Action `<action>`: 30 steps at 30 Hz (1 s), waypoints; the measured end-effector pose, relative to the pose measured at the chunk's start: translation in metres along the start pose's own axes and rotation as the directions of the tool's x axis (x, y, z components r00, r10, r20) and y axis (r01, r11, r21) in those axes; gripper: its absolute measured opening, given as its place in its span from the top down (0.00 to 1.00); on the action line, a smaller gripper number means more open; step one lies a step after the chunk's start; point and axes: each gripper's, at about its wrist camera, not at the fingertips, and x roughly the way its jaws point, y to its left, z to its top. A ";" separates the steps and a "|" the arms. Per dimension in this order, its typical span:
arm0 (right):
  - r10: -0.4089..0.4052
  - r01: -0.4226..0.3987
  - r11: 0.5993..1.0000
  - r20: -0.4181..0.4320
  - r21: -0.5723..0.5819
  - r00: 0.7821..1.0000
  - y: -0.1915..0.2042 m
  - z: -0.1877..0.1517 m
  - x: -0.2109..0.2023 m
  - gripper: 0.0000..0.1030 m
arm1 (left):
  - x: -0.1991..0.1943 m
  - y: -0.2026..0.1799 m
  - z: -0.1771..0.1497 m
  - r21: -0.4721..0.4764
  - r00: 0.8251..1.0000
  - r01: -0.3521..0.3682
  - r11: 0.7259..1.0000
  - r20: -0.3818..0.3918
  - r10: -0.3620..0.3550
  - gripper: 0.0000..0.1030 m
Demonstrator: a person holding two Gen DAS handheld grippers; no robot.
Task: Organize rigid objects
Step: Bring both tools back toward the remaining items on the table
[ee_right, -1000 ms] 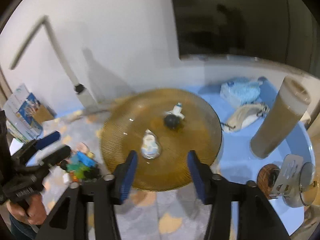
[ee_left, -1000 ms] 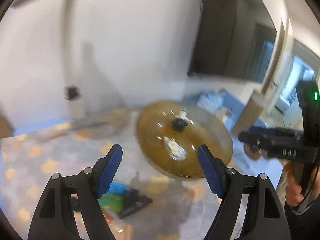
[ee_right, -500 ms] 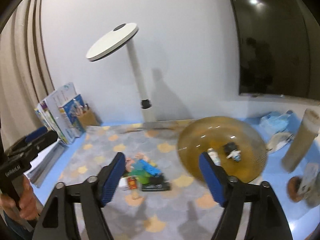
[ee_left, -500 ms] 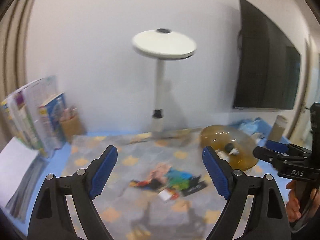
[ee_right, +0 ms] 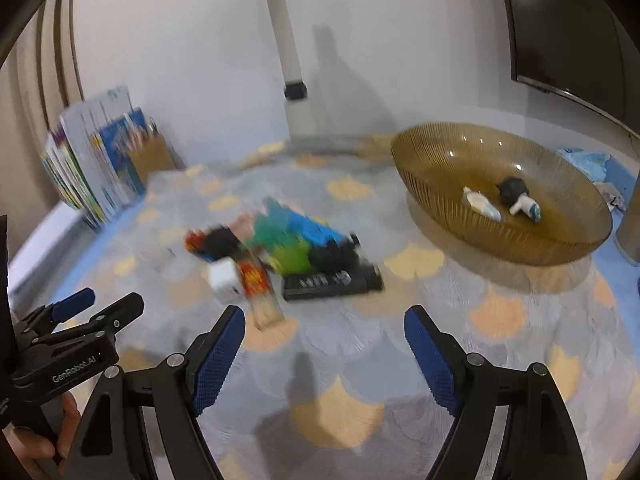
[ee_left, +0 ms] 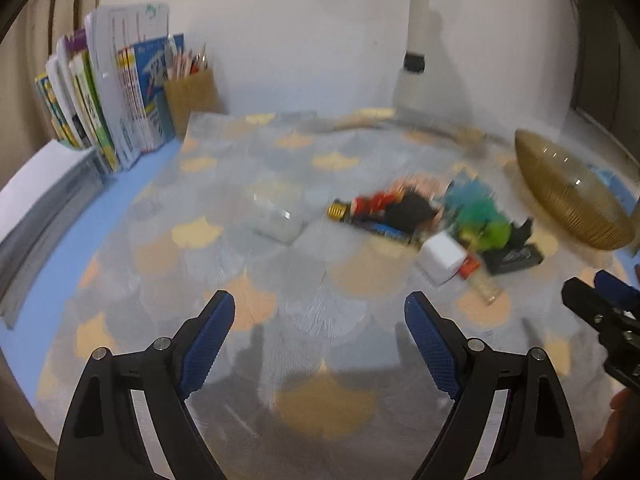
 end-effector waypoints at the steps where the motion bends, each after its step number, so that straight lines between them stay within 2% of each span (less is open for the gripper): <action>1: 0.001 -0.001 1.000 -0.006 0.001 1.000 -0.002 -0.001 0.003 0.22 | 0.002 -0.002 -0.002 0.005 1.000 -0.010 1.000 0.001 0.010 0.17; 7: -0.007 0.008 0.999 -0.041 0.033 0.999 -0.012 -0.006 0.015 0.22 | 0.003 -0.007 -0.004 0.027 0.999 -0.038 0.999 -0.002 0.038 0.17; 9: -0.015 0.015 1.000 -0.046 0.008 0.999 -0.008 -0.006 0.017 0.22 | 0.006 -0.008 -0.004 0.028 0.998 -0.052 0.998 -0.019 0.053 0.17; 14: -0.049 0.046 0.997 -0.049 -0.068 0.998 0.006 -0.007 0.019 0.22 | 0.004 -0.007 -0.005 0.025 0.998 -0.056 0.998 -0.006 0.056 0.17; 18: -0.054 0.050 0.996 -0.049 -0.072 0.997 0.007 -0.008 0.019 0.21 | 0.005 -0.007 -0.004 0.023 0.998 -0.058 0.998 -0.020 0.059 0.17; 26: -0.051 0.048 0.998 -0.084 -0.043 0.995 0.003 -0.007 0.024 0.21 | 0.005 -0.005 -0.004 0.018 0.999 -0.035 0.999 -0.024 0.035 0.17; 30: -0.048 0.045 0.998 -0.092 -0.033 0.995 0.001 -0.006 0.025 0.21 | 0.005 0.005 -0.002 -0.035 0.999 0.004 0.999 -0.040 -0.005 0.17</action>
